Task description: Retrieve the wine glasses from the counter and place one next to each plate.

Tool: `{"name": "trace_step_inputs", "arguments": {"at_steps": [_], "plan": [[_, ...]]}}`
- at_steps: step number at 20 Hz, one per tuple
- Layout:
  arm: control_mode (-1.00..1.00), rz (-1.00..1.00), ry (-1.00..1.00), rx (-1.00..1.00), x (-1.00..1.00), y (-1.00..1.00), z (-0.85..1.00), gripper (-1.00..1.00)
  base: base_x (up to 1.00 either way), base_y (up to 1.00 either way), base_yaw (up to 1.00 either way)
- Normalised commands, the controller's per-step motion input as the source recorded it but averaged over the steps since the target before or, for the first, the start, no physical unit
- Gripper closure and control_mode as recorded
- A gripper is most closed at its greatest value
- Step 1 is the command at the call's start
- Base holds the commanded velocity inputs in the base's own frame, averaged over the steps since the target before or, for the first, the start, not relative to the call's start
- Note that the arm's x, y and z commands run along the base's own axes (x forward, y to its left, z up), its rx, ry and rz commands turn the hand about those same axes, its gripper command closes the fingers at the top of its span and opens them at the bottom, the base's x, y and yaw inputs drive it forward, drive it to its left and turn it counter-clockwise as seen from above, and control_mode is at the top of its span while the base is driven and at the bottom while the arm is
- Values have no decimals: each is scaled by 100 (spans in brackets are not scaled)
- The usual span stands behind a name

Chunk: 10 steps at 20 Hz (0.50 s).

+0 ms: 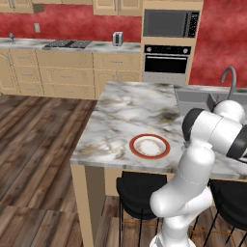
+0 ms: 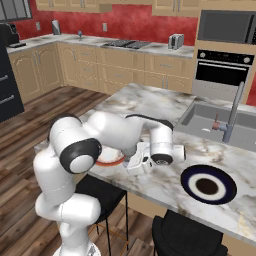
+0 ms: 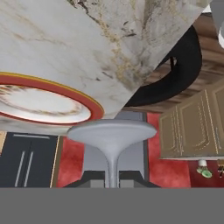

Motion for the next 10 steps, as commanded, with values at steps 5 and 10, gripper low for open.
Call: {"name": "trace_step_inputs", "arguments": {"at_steps": [5, 10], "plan": [[-100, 0, 0, 0, 24, 0, -12, 100, 0, 0, 0], [-100, 0, 0, 0, 23, 0, -10, 100, 0, 0, 0]]}}
